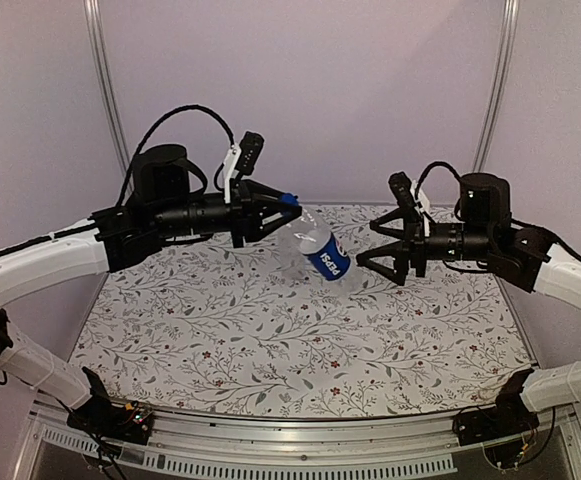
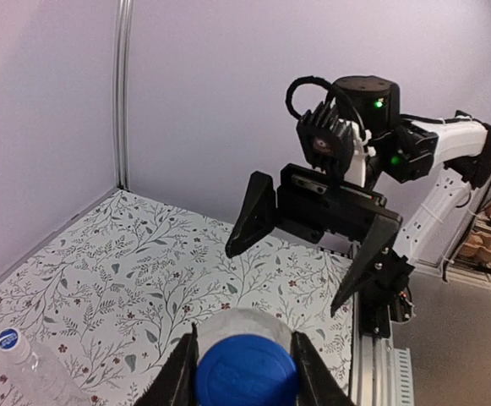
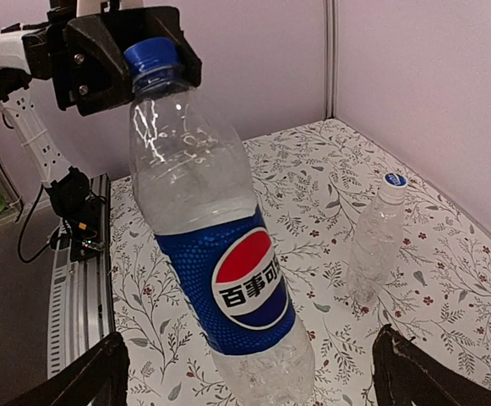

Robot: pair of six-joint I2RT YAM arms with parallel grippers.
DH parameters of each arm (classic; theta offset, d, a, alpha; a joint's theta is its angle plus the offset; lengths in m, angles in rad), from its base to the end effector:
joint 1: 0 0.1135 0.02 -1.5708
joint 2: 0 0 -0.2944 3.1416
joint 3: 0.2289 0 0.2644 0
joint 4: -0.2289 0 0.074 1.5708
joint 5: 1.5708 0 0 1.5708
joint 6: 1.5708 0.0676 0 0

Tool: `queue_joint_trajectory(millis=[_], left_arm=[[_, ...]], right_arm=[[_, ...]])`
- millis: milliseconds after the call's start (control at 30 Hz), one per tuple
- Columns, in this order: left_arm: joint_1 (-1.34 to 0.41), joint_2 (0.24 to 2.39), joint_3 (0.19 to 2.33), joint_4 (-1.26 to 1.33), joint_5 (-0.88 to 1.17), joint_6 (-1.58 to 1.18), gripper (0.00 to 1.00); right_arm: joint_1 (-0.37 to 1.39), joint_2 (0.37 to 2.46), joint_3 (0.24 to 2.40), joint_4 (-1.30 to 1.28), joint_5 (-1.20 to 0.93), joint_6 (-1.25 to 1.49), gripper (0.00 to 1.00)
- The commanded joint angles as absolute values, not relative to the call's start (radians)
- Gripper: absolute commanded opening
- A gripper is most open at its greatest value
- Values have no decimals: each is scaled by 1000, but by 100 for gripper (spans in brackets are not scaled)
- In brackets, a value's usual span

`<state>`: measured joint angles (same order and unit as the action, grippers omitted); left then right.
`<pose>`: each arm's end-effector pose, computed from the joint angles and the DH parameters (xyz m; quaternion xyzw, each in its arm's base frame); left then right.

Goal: Unscrew the bottle caps

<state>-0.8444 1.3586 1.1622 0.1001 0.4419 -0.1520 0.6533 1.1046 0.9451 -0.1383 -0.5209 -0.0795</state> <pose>0.2153 -0.2859 0.3969 0.3837 0.6295 -0.4560 0.4987 0.2005 0.1958 0.3559 -0.4213 0.6706 0.3612 0.4923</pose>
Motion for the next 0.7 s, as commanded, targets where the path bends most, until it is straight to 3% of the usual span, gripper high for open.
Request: queue_joint_trajectory(millis=[0,433,667], left_arm=[[-837,1352,1147,166,497,-195,15],[-847,1389,1147,199,591,-250,14],[-866,1388,1167,149,554,-220,13]], right_arm=[[716,1144,979,-75,-567,-161,99],[820,1326,1072,-72,-545,-226,94],[828,1385,1065,-26,-563,-233,79]])
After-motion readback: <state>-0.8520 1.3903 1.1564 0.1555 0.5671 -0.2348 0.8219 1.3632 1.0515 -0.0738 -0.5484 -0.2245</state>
